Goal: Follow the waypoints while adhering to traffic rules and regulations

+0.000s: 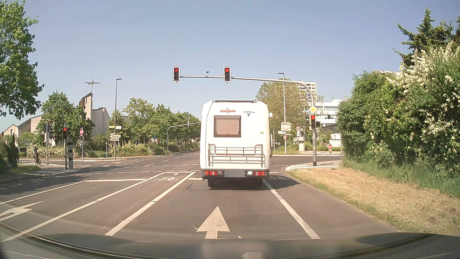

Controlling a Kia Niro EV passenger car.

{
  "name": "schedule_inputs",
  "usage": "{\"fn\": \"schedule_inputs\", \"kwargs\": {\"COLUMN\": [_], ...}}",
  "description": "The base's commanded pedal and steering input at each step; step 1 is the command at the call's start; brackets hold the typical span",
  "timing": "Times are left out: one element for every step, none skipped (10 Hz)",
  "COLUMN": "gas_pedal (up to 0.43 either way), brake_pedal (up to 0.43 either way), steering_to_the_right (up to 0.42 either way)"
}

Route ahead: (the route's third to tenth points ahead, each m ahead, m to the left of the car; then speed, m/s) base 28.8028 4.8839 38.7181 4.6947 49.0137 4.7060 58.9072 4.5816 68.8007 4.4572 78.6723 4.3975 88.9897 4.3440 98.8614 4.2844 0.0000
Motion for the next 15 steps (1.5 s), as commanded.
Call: {"fn": "schedule_inputs", "kwargs": {"gas_pedal": [0.0, 0.0, 0.0, 0.0, 0.0, 0.0, 0.0, 0.0, 0.0, 0.0, 0.0, 0.0, 0.0, 0.0, 0.0], "brake_pedal": [0.293, 0.293, 0.293, 0.293, 0.293, 0.293, 0.293, 0.293, 0.299, 0.293, 0.293, 0.293, 0.293, 0.293, 0.293], "steering_to_the_right": [0.005, 0.005, 0.005, 0.005, 0.005, 0.005, 0.005, 0.005, 0.005, 0.005, 0.005, 0.005, 0.005, 0.005, 0.005]}}
